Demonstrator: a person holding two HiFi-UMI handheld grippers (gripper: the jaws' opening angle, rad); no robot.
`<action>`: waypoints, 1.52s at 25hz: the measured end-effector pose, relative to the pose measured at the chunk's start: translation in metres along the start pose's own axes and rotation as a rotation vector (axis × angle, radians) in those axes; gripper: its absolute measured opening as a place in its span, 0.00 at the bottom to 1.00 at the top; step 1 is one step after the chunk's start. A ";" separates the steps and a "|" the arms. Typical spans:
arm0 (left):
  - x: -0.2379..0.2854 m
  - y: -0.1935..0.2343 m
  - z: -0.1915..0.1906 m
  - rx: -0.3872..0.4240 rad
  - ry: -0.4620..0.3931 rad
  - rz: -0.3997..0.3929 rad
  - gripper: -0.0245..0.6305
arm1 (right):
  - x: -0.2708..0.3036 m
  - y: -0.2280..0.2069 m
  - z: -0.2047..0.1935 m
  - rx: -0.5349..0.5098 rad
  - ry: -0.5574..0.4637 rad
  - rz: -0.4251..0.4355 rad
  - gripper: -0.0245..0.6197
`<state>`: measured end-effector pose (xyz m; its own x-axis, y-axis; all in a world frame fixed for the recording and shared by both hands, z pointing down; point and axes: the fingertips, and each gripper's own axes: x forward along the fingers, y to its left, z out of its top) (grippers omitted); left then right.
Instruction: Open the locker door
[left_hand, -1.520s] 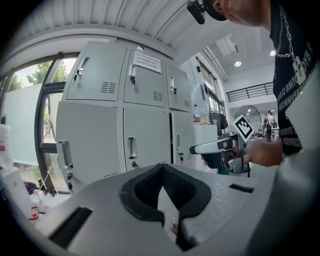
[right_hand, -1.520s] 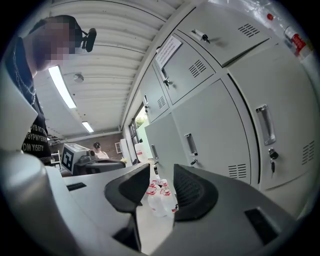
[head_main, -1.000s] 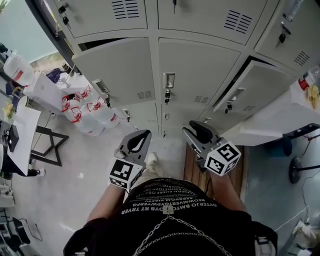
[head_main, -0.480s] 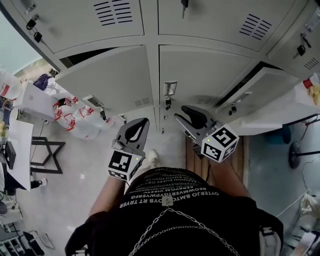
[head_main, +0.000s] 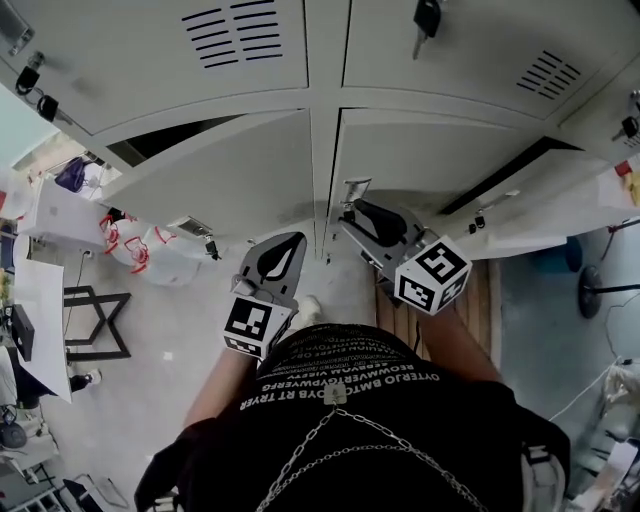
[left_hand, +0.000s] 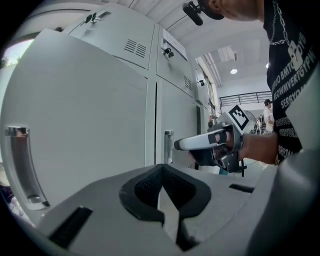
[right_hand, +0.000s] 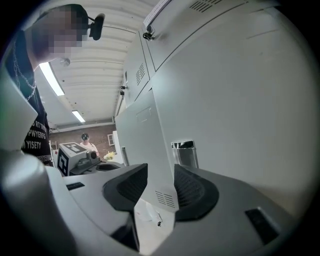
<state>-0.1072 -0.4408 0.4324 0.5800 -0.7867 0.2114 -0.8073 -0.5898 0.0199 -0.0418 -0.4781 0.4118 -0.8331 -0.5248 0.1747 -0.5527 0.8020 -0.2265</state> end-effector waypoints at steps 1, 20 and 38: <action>0.002 0.002 -0.001 0.001 0.002 -0.011 0.04 | 0.004 -0.002 0.000 0.001 0.003 -0.011 0.29; 0.005 0.024 -0.010 0.017 0.008 -0.122 0.04 | 0.021 -0.010 -0.001 0.051 -0.013 -0.169 0.31; -0.016 -0.042 -0.018 -0.011 0.015 -0.069 0.04 | -0.033 0.024 -0.017 -0.025 0.043 -0.090 0.32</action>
<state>-0.0849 -0.3998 0.4458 0.6324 -0.7416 0.2239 -0.7668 -0.6402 0.0457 -0.0271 -0.4368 0.4172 -0.7783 -0.5827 0.2339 -0.6239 0.7595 -0.1839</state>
